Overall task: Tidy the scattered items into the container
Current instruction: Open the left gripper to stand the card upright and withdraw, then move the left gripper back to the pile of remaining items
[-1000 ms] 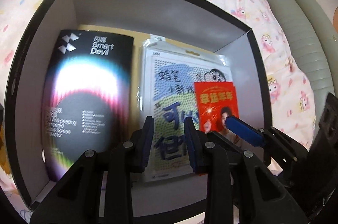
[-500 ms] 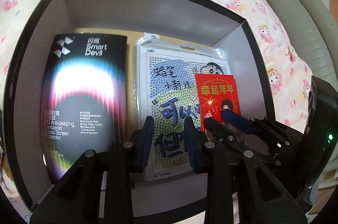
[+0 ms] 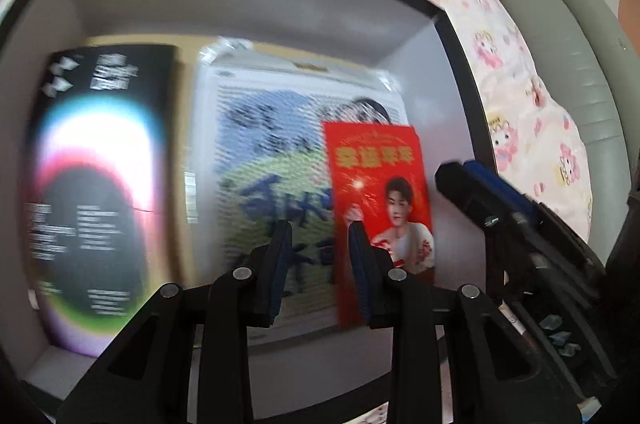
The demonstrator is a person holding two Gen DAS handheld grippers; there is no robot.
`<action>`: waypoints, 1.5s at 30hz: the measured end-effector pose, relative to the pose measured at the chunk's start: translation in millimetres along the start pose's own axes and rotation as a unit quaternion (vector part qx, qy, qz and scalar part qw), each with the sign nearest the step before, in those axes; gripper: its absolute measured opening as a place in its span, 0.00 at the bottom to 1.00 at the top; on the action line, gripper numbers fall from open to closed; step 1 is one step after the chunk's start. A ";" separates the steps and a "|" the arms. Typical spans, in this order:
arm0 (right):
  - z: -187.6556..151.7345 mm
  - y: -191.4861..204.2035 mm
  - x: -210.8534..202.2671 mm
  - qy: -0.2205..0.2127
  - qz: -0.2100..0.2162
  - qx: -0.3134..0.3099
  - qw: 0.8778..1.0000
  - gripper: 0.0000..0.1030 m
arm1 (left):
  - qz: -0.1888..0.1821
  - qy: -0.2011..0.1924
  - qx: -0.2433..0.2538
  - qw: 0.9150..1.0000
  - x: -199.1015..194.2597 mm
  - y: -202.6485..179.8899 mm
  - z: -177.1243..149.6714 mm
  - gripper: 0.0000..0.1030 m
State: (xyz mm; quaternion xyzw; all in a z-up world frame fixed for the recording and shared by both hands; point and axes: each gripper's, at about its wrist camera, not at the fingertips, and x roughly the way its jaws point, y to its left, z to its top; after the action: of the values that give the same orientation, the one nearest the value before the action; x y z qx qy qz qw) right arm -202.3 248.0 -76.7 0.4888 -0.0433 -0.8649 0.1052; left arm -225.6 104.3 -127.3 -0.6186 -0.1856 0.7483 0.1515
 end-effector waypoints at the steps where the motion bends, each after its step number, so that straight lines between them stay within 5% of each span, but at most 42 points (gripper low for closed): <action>1: 2.1 -4.6 -1.8 -0.003 0.005 0.008 1.000 0.25 | -0.007 0.007 -0.005 1.000 4.1 -1.4 0.0 0.27; 10: 10.2 -8.7 6.3 -0.004 0.031 0.036 0.999 0.25 | -0.052 0.009 -0.004 0.999 -7.5 -1.3 -6.9 0.29; 14: 8.7 -0.5 5.7 -0.004 0.048 0.015 0.999 0.25 | -0.002 -0.050 -0.025 0.998 -42.0 20.3 -14.7 0.28; 19: 4.4 18.7 22.4 0.044 0.093 -0.020 0.995 0.25 | 0.008 -0.077 -0.053 0.996 -64.8 45.4 -18.5 0.28; 25: -6.5 30.8 54.0 0.111 0.052 -0.032 0.992 0.25 | -0.005 -0.035 -0.035 0.999 -45.7 45.0 -16.5 0.28; 30: -10.4 30.3 60.7 0.122 0.030 -0.039 0.991 0.24 | -0.009 -0.025 -0.028 0.999 -34.9 38.8 -13.8 0.22; 37: -11.7 41.4 44.8 0.079 -0.013 -0.069 0.994 0.26 | -0.009 -0.048 -0.012 0.999 -55.2 34.8 -21.0 0.23; 45: -14.1 74.7 -29.3 -0.012 -0.032 -0.073 0.997 0.30 | 0.055 -0.133 0.072 0.987 -139.9 -0.9 -49.4 0.25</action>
State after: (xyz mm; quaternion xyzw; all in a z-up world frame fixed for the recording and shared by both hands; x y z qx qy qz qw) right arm -165.2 182.3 -46.2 0.4707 0.0339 -0.8744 0.1125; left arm -150.7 45.8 -13.4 -0.5104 -0.1152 0.8425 0.1281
